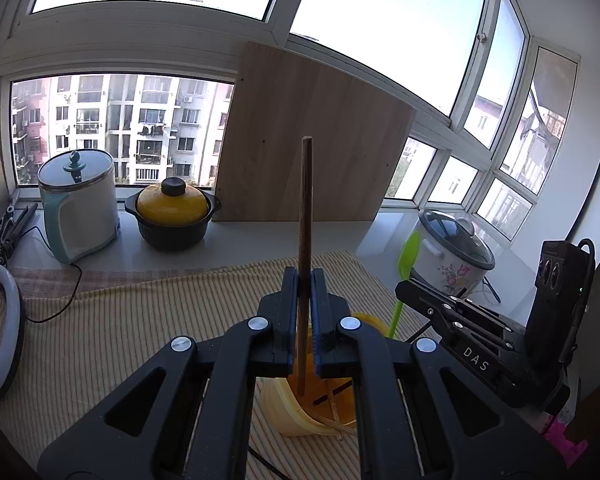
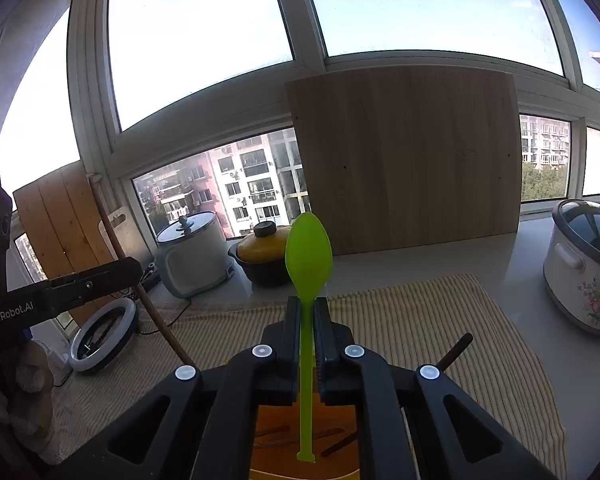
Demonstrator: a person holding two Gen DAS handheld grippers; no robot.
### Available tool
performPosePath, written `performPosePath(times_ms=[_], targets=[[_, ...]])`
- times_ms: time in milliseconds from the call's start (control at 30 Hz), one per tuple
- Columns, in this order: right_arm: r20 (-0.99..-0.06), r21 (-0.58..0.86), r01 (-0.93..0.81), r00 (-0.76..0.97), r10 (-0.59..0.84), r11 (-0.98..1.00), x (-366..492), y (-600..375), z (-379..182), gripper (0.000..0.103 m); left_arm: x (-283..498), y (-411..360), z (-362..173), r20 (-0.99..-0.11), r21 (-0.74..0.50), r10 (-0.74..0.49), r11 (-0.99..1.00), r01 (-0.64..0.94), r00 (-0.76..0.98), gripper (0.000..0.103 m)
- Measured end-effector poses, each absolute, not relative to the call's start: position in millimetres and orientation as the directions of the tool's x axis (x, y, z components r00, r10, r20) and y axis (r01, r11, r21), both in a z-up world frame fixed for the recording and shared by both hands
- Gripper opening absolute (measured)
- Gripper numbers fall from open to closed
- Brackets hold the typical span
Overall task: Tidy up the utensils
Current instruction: 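Lift the brown chopstick and green spoon and carry both over the yellow bin, then open both grippers to drop the chopstick and green spoon into the bin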
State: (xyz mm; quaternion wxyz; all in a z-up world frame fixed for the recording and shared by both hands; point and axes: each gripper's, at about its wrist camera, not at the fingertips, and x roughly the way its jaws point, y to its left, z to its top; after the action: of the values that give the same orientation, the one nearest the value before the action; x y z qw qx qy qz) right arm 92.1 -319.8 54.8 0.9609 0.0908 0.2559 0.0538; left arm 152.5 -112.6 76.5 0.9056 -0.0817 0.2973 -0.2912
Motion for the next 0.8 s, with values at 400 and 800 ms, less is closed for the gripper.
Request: performPosePath(times_ms=[400,800], targets=[[-0.524,0.210,-0.052,0.837,0.157,0.976,87,-323,35,0.004,162,-128,45,-0.547,-0.345,-0.582,0.811,0.472,0.601,0.004],[-0.544,0.185,-0.056,0.826,0.149,0.981,80,-319,30,0.030,156,-129,37,-0.564,-0.349,-0.586,0.808,0.475,0.582,0.005]])
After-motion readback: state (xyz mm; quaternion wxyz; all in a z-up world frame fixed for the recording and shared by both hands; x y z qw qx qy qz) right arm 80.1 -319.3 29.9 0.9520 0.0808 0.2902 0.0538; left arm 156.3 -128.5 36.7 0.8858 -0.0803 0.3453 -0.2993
